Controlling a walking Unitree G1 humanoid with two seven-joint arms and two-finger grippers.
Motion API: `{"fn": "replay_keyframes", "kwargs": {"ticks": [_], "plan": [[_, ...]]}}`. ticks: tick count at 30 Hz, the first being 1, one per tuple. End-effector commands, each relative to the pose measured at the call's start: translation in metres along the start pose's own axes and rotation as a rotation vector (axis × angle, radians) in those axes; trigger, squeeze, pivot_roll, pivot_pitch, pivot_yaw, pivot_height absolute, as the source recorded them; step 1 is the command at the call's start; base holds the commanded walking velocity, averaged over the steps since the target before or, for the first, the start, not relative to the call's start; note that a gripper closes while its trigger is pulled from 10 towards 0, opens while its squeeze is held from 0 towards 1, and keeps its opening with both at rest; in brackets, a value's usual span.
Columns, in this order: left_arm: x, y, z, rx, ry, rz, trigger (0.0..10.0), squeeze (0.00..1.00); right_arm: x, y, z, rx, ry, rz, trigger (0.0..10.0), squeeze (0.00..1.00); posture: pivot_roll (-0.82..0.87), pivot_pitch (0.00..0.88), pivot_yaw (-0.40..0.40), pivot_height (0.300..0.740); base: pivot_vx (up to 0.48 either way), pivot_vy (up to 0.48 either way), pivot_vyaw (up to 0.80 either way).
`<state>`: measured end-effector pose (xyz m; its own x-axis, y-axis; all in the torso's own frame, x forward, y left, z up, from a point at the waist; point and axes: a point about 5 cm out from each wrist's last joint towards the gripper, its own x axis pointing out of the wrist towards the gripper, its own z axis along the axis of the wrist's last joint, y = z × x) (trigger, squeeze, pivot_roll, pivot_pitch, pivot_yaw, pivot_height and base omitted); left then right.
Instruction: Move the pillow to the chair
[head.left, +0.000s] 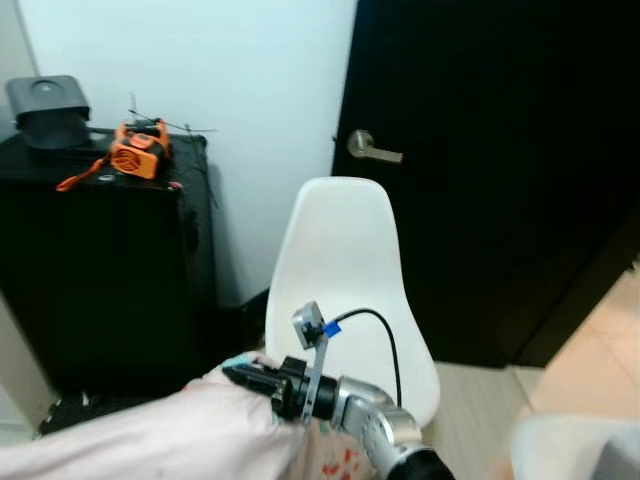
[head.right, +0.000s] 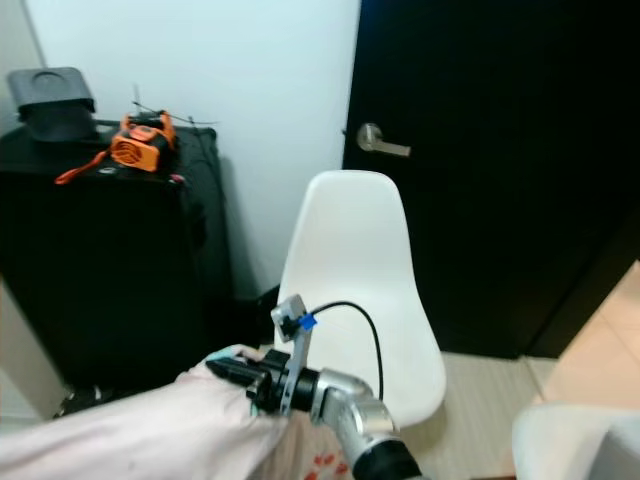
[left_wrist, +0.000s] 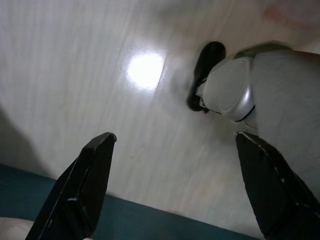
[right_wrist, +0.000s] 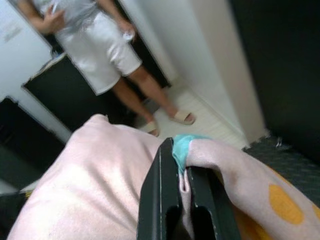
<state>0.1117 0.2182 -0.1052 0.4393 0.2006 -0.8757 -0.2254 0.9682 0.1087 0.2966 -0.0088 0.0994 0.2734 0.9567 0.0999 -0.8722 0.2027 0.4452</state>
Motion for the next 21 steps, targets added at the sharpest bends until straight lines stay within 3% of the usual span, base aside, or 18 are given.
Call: {"fn": "replay_keyframes", "kwargs": {"ticks": [1,5,7,9,15,16,17,18,19,21], "plan": [[0.0,-0.004,-0.001,0.008,0.007,-0.017,10.0,0.0,0.023,0.014,0.015,-0.02,-0.105,0.075,10.0,0.0,0.16,0.038,-0.11,0.74,0.0,0.0,0.75],[0.0,-0.005,0.0,0.004,0.005,-0.026,10.0,0.0,0.022,0.008,0.019,-0.017,-0.147,0.006,10.0,0.0,0.16,0.038,-0.107,0.74,0.0,0.0,0.71],[0.0,-0.006,0.0,0.003,0.001,-0.035,10.0,0.0,0.022,0.002,0.02,0.012,-0.153,-0.058,10.0,0.0,0.16,0.039,-0.107,0.74,0.0,0.0,0.0],[0.0,-0.006,0.002,0.007,-0.007,-0.044,10.0,0.0,0.023,-0.001,0.02,-0.013,-0.127,-0.102,10.0,0.0,0.16,0.038,-0.107,0.74,0.382,0.0,0.0],[0.001,-0.008,0.007,0.001,-0.022,-0.049,10.0,0.0,0.023,-0.002,0.033,0.015,-0.188,-0.085,10.0,0.0,0.16,0.036,-0.109,0.74,0.401,0.0,0.0],[0.002,-0.009,0.009,0.001,-0.029,-0.053,10.0,0.0,0.023,0.002,0.049,0.047,-0.26,-0.034,10.0,0.0,0.16,0.037,-0.109,0.74,0.48,0.0,-0.8],[0.002,-0.009,0.009,0.001,-0.029,-0.053,10.0,0.0,0.023,0.002,0.049,0.047,-0.26,-0.034,10.0,0.0,0.16,0.037,-0.109,0.74,0.48,0.0,-0.8],[0.002,-0.01,0.01,0.001,-0.031,-0.056,10.0,0.0,0.022,0.006,0.072,0.086,-0.365,0.014,10.0,0.0,0.16,0.037,-0.108,0.74,0.337,0.0,-0.8],[0.002,-0.01,0.01,0.001,-0.031,-0.056,10.0,0.0,0.022,0.006,0.072,0.086,-0.365,0.014,10.0,0.0,0.16,0.037,-0.108,0.74,0.337,0.0,-0.8],[0.002,-0.011,0.01,0.002,-0.032,-0.058,10.0,0.0,0.02,0.008,0.097,0.099,-0.468,0.043,10.0,0.0,0.16,0.036,-0.107,0.74,0.409,0.0,-0.8]]}}
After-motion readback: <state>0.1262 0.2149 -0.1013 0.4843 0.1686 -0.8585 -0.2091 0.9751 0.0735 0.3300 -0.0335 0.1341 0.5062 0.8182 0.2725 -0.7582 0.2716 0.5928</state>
